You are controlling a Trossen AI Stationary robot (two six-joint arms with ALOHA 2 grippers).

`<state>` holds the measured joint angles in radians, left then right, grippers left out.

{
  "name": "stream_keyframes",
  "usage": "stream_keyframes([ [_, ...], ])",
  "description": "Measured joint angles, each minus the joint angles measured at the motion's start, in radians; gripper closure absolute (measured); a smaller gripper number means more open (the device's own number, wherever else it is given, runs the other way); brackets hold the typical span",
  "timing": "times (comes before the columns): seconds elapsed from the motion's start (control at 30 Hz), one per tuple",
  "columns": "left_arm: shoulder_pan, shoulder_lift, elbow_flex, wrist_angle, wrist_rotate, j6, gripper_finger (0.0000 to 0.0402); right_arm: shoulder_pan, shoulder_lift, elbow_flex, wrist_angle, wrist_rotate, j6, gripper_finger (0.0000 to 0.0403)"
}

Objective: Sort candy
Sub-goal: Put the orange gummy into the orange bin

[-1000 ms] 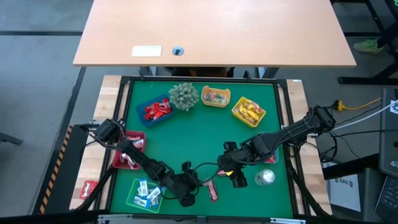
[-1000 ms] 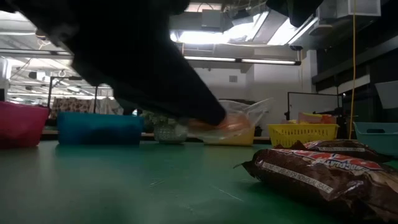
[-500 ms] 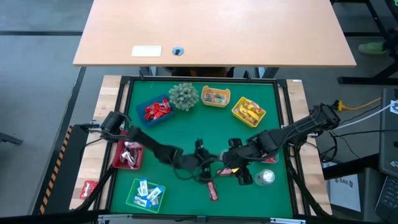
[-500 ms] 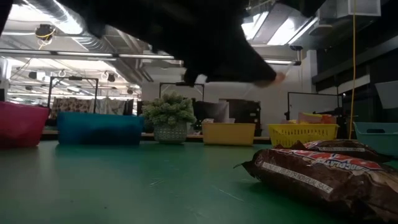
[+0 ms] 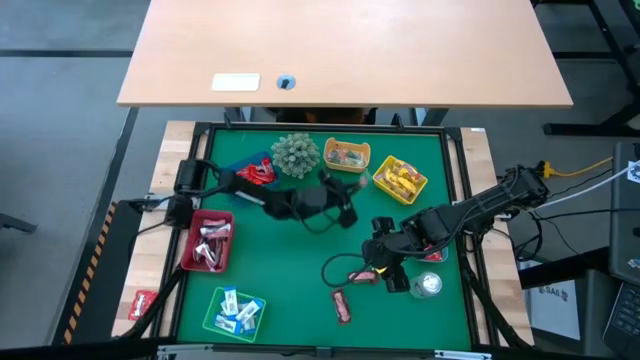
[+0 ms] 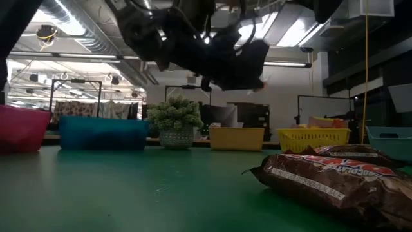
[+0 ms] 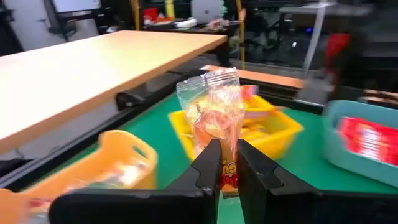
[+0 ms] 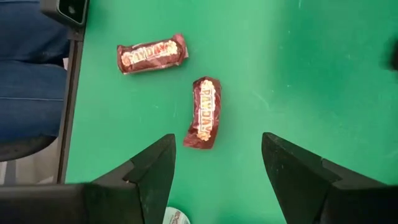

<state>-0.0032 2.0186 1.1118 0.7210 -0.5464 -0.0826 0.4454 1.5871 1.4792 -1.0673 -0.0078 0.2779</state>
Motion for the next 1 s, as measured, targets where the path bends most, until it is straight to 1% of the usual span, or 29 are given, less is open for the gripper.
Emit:
stream_keyframes([
  [0.17,0.110,0.000,0.000,-0.001,0.093,0.000,0.0374,0.000,0.000,0.000,-0.017,0.000,0.000,0.0165],
  [0.4,0.213,0.000,0.000,-0.007,0.099,-0.002,0.0374,0.000,0.000,0.000,-0.014,0.000,-0.026,0.0165],
  [0.57,0.237,-0.001,0.000,-0.054,0.100,-0.003,0.0374,0.000,0.000,0.000,-0.014,0.000,-0.026,0.0165],
  [0.77,0.240,-0.001,0.000,-0.059,0.099,-0.012,0.0369,0.000,0.000,0.000,-0.012,0.000,-0.026,0.0165],
  [1.0,0.240,-0.001,0.000,-0.059,0.096,-0.015,0.0316,0.000,0.000,-0.001,-0.011,0.000,-0.026,0.0165],
])
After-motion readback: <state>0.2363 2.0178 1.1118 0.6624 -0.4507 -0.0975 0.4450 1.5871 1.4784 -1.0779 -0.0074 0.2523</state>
